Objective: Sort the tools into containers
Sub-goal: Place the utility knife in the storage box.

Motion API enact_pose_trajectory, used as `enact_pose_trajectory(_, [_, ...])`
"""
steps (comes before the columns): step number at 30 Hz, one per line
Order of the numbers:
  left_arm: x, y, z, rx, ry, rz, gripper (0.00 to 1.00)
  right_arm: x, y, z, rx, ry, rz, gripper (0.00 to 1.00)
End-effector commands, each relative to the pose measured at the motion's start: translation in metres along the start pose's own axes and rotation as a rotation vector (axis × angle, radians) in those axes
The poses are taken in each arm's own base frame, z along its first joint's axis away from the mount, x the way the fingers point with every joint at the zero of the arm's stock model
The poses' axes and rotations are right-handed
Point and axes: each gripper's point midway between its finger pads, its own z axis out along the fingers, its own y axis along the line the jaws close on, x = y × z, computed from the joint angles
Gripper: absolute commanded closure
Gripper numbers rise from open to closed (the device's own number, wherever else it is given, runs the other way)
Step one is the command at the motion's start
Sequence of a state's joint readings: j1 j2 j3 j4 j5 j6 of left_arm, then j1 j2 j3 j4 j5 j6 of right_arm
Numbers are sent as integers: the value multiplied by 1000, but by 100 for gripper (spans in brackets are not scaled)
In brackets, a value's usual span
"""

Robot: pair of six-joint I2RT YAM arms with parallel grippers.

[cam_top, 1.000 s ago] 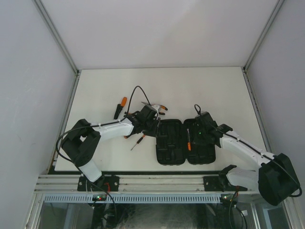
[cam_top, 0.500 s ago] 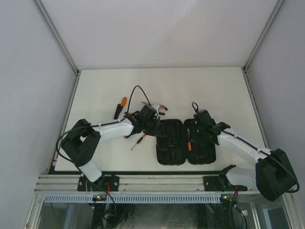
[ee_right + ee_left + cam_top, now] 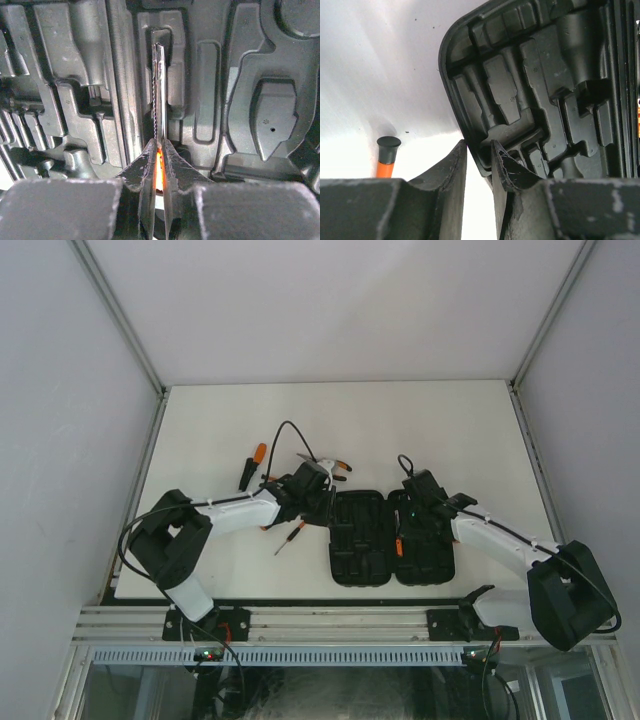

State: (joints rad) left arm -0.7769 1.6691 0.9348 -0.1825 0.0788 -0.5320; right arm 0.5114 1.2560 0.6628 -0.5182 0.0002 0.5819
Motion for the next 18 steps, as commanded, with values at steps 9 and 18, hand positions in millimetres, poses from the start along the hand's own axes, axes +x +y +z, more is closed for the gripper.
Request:
enact_pose_trajectory(9, [0, -10, -3, 50, -12, -5, 72, -15, 4, -6, 4, -51, -17, 94])
enact_pose_trajectory(18, [0, -11, -3, 51, -13, -8, 74, -7, -1, 1, 29, -9, -24, 96])
